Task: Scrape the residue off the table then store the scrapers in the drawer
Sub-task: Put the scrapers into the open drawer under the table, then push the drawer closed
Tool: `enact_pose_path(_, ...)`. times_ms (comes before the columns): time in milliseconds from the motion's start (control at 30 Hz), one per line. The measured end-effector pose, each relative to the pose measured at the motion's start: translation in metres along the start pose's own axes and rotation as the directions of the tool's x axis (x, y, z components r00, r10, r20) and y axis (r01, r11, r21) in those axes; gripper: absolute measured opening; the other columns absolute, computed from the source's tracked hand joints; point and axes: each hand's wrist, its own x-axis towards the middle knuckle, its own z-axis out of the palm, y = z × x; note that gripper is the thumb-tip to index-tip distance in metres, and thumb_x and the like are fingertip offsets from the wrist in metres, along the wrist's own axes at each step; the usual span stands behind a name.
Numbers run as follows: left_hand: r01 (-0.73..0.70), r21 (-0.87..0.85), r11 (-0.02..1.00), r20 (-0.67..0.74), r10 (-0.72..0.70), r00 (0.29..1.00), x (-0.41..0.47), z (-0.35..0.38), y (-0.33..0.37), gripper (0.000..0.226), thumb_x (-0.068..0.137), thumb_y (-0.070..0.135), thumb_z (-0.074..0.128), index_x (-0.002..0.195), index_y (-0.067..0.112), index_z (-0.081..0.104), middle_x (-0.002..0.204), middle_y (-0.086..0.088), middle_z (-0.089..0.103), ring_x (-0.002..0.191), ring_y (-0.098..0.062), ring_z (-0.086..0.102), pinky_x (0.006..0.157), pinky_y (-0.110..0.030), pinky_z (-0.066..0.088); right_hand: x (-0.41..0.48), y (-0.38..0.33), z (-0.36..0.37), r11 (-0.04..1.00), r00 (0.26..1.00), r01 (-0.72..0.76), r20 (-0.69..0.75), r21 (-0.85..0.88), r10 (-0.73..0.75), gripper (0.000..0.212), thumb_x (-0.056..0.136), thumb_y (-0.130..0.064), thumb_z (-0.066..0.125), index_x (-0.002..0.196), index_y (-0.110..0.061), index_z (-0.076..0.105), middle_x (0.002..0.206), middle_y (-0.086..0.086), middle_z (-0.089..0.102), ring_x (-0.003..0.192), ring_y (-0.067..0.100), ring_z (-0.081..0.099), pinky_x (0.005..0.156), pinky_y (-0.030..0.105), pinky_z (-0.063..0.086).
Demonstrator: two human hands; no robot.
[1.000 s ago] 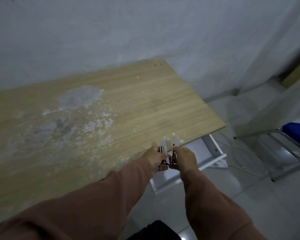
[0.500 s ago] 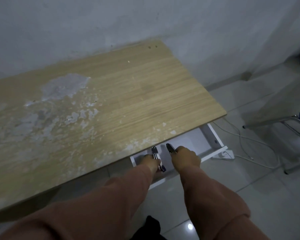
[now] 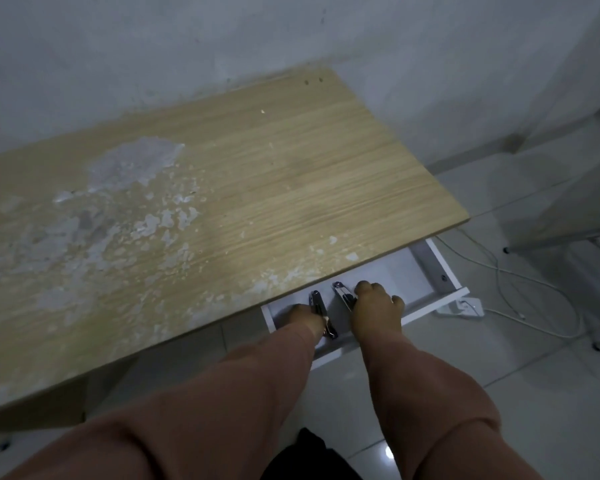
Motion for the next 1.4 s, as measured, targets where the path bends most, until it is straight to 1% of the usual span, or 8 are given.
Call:
enact_pose_path(133, -0.025, -0.073, 0.997, -0.042, 0.022, 0.999, -0.011, -0.009, -0.002, 0.054, 0.093, -0.004, 0.043, 0.146, 0.007, 0.038, 0.15, -0.009, 0.045, 0.131, -0.026, 0.051, 0.105, -0.028, 0.046, -0.022, 0.004, -0.002, 0.983, 0.997, -0.046, -0.057, 0.177, 0.057, 0.045, 0.085, -0.001, 0.049, 0.128, -0.012, 0.056, 0.142, 0.012, 0.047, 0.132, 0.029, 0.042, 0.112, 0.04, 0.028)
enact_pose_path(333, -0.283, -0.117, 0.952, -0.122, 0.269, 0.955, -0.044, -0.009, 0.003, 0.041, 0.094, 0.002, 0.045, 0.134, 0.008, 0.05, 0.133, -0.012, 0.056, 0.108, -0.025, 0.058, 0.09, -0.026, 0.045, -0.051, -0.004, -0.011, 0.743, 0.937, -0.259, -0.027, 0.617, 0.349, 0.049, 0.086, 0.006, 0.049, 0.133, -0.009, 0.052, 0.159, 0.012, 0.017, 0.146, 0.03, 0.013, 0.117, 0.04, 0.024)
enact_pose_path(467, -0.639, 0.225, 0.735, -0.26, 0.678, 0.688, -0.064, -0.025, 0.006, 0.039, 0.088, 0.006, 0.049, 0.126, 0.012, 0.057, 0.132, -0.005, 0.053, 0.123, -0.022, 0.048, 0.105, -0.028, 0.037, -0.06, -0.012, -0.022, 0.479, 0.859, -0.383, 0.114, 0.79, 0.498, 0.054, 0.087, 0.002, 0.049, 0.139, -0.01, 0.042, 0.161, 0.011, 0.006, 0.143, 0.035, 0.022, 0.113, 0.041, 0.029)
enact_pose_path(533, -0.642, 0.394, 0.657, -0.28, 0.751, 0.598, -0.063, -0.041, 0.009, 0.047, 0.087, 0.013, 0.052, 0.134, 0.017, 0.05, 0.141, -0.002, 0.047, 0.131, -0.022, 0.04, 0.108, -0.029, 0.031, -0.061, -0.016, -0.027, 0.333, 0.832, -0.415, 0.206, 0.847, 0.515, 0.061, 0.087, 0.001, 0.049, 0.145, -0.011, 0.033, 0.16, 0.013, 0.005, 0.135, 0.035, 0.035, 0.108, 0.036, 0.035)
enact_pose_path(767, -0.399, 0.658, 0.639, -0.027, 0.55, 0.835, -0.03, -0.073, -0.002, 0.083, 0.09, 0.059, 0.039, 0.154, 0.032, -0.006, 0.163, 0.001, -0.02, 0.15, -0.024, -0.02, 0.121, -0.044, -0.006, -0.056, -0.031, -0.025, 0.196, 0.781, -0.505, 0.349, 0.84, 0.517, 0.067, 0.086, -0.006, 0.049, 0.147, -0.022, 0.028, 0.154, 0.019, 0.017, 0.12, 0.039, 0.046, 0.103, 0.048, 0.045)
enact_pose_path(967, -0.398, 0.693, 0.601, 0.03, 0.528, 0.849, -0.028, -0.074, -0.002, 0.085, 0.088, 0.063, 0.039, 0.152, 0.036, -0.011, 0.161, -0.002, -0.028, 0.147, -0.027, -0.028, 0.12, -0.047, -0.011, -0.048, -0.039, -0.026, 0.121, 0.729, -0.542, 0.394, 0.831, 0.559, 0.065, 0.082, -0.014, 0.048, 0.143, -0.031, 0.032, 0.152, 0.015, 0.026, 0.119, 0.041, 0.049, 0.101, 0.055, 0.046)
enact_pose_path(1267, -0.387, 0.701, 0.599, 0.021, 0.525, 0.851, -0.026, -0.072, -0.001, 0.086, 0.085, 0.062, 0.044, 0.151, 0.041, -0.008, 0.162, -0.002, -0.025, 0.148, -0.027, -0.026, 0.119, -0.049, -0.01, -0.036, -0.053, -0.032, 0.113, 0.819, -0.379, 0.277, 0.919, 0.502, 0.065, 0.081, -0.004, 0.048, 0.14, -0.028, 0.035, 0.142, 0.015, 0.045, 0.11, 0.033, 0.059, 0.099, 0.051, 0.051)
enact_pose_path(1400, -0.389, 0.692, 0.609, 0.01, 0.53, 0.848, -0.026, -0.072, 0.0, 0.085, 0.085, 0.061, 0.045, 0.151, 0.042, -0.005, 0.163, -0.002, -0.021, 0.149, -0.027, -0.022, 0.12, -0.048, -0.009, -0.027, -0.062, -0.041, 0.105, 0.839, -0.37, 0.284, 0.923, 0.464, 0.049, 0.082, -0.003, 0.048, 0.127, -0.022, 0.042, 0.116, 0.016, 0.054, 0.098, 0.029, 0.057, 0.096, 0.05, 0.052)
